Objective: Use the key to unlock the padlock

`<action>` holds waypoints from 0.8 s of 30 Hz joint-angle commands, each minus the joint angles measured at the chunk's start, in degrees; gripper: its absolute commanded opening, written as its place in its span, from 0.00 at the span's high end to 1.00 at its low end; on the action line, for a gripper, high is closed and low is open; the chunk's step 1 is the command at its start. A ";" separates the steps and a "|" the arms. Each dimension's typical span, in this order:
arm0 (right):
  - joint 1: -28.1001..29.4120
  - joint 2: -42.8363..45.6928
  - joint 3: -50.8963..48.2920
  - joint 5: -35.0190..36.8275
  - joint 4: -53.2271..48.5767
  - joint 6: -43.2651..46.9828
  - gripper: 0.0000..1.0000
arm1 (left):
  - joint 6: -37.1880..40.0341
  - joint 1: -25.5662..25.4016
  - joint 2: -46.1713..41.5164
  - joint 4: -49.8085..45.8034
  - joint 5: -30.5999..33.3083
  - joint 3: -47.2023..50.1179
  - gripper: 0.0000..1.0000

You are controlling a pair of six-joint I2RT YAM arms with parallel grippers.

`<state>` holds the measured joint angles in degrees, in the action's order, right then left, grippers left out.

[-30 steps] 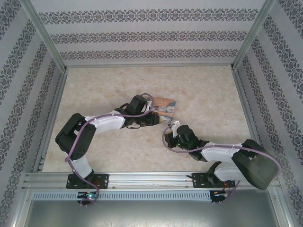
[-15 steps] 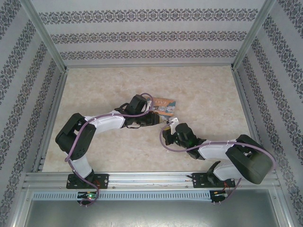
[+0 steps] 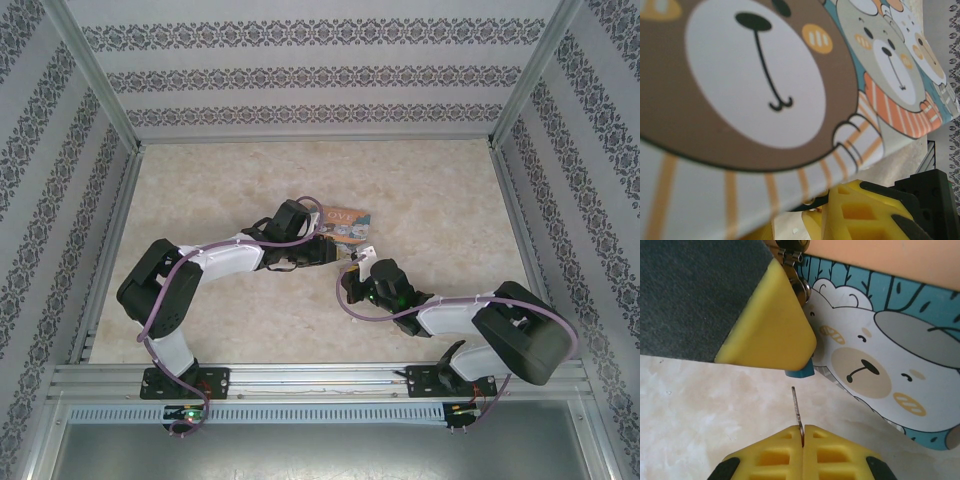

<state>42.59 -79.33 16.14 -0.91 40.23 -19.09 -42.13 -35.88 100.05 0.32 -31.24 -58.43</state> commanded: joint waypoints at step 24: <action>-1.83 -3.17 1.52 -1.09 7.76 1.42 1.00 | 0.06 0.81 0.32 -0.40 -1.50 -2.45 0.77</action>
<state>41.34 -82.02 16.14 -1.34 44.31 -19.00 -42.13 -35.81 100.44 0.19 -31.33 -58.54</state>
